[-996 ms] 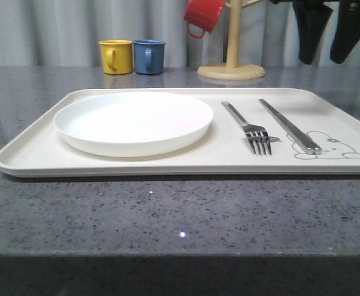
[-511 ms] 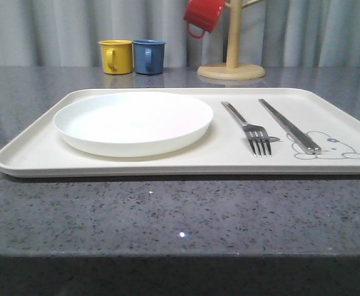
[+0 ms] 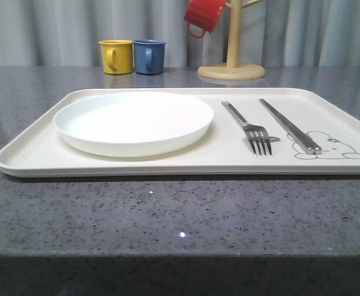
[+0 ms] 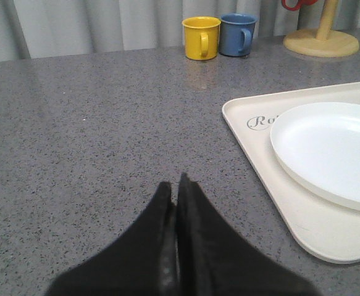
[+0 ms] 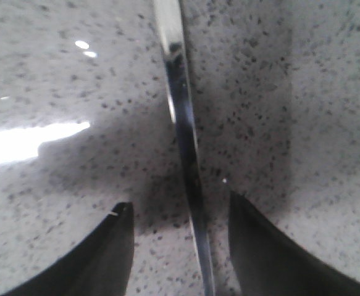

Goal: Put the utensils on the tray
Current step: 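Grasp the steel spoon with the right gripper and carry to tray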

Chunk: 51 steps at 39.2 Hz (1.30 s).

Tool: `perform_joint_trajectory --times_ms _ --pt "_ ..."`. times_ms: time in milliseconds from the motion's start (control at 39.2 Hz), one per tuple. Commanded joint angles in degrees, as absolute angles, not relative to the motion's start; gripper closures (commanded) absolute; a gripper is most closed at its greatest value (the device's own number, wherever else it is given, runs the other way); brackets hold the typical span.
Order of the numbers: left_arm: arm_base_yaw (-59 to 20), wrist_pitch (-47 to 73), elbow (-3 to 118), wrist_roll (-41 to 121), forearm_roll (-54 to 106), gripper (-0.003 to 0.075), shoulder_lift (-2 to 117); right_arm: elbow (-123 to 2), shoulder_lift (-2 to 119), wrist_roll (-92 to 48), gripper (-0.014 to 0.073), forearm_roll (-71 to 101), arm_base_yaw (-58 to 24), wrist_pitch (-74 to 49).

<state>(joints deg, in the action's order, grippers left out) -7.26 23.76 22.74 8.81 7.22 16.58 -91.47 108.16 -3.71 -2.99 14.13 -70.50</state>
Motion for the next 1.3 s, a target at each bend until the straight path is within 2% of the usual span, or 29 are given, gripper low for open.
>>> perform_joint_trajectory --times_ms 0,102,358,485,817,1047,1277 --pt "-7.61 19.10 24.22 8.26 7.94 0.0739 16.92 -92.65 105.47 -4.38 0.0214 -3.59 14.62 -73.21" --pt "-7.61 19.10 24.22 8.26 7.94 0.0739 16.92 -92.65 105.78 -4.38 0.0242 -3.53 14.70 -73.41" --pt "-7.61 19.10 24.22 8.26 7.94 0.0739 16.92 -92.65 106.77 -4.38 0.0528 -3.22 14.70 -74.66" --pt "-7.61 19.10 24.22 8.26 7.94 0.0739 16.92 -92.65 106.77 -4.38 0.0617 -3.22 14.70 -75.24" --pt "-7.61 19.10 24.22 8.26 7.94 0.0739 16.92 -92.76 98.77 -2.41 0.0622 0.99 12.24 -76.58" --pt "-7.61 19.10 24.22 8.26 7.94 0.0739 16.92 -92.76 94.14 3.62 0.0622 2.46 2.95 -76.58" --pt "-7.61 19.10 24.22 8.26 7.94 0.0739 16.92 -92.76 95.61 6.99 0.0622 5.19 -7.54 -76.33"
